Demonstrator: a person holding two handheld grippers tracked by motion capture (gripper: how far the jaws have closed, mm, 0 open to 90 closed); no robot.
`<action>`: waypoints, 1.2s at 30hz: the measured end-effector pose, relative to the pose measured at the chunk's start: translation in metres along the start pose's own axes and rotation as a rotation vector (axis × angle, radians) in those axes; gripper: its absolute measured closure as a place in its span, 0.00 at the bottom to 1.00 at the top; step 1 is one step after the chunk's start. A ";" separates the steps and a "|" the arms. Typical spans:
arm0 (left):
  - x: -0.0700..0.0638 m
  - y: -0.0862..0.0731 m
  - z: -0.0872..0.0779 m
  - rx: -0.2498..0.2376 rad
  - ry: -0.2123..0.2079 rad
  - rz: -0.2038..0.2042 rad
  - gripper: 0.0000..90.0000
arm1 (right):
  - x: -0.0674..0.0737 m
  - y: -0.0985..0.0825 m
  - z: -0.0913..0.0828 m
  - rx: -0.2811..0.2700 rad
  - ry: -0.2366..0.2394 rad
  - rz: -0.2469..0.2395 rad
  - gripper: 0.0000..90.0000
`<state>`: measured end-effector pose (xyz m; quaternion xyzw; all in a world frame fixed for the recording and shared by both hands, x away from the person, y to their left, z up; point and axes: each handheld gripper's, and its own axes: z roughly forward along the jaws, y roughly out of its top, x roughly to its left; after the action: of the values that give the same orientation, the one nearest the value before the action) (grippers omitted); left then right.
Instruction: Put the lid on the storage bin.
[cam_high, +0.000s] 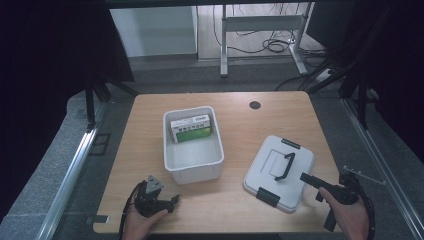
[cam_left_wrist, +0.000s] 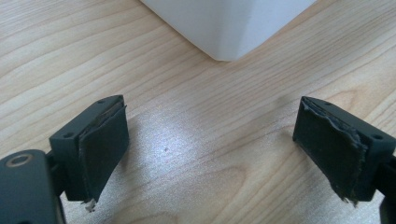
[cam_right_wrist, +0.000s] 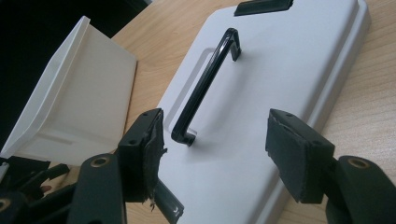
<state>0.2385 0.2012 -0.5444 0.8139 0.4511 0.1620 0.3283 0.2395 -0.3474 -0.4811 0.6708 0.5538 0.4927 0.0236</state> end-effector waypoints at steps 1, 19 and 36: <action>0.000 0.000 0.000 0.000 -0.002 0.000 0.11 | 0.000 0.000 0.000 0.003 0.000 -0.002 0.41; 0.001 0.001 0.001 0.000 -0.003 0.005 0.12 | 0.002 -0.004 -0.002 0.009 -0.009 -0.001 0.41; 0.002 0.001 0.001 0.000 -0.007 0.008 0.12 | 0.009 -0.003 0.004 0.024 -0.035 -0.014 0.42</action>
<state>0.2412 0.2018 -0.5444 0.8162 0.4467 0.1606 0.3292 0.2396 -0.3368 -0.4790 0.6757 0.5637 0.4742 0.0285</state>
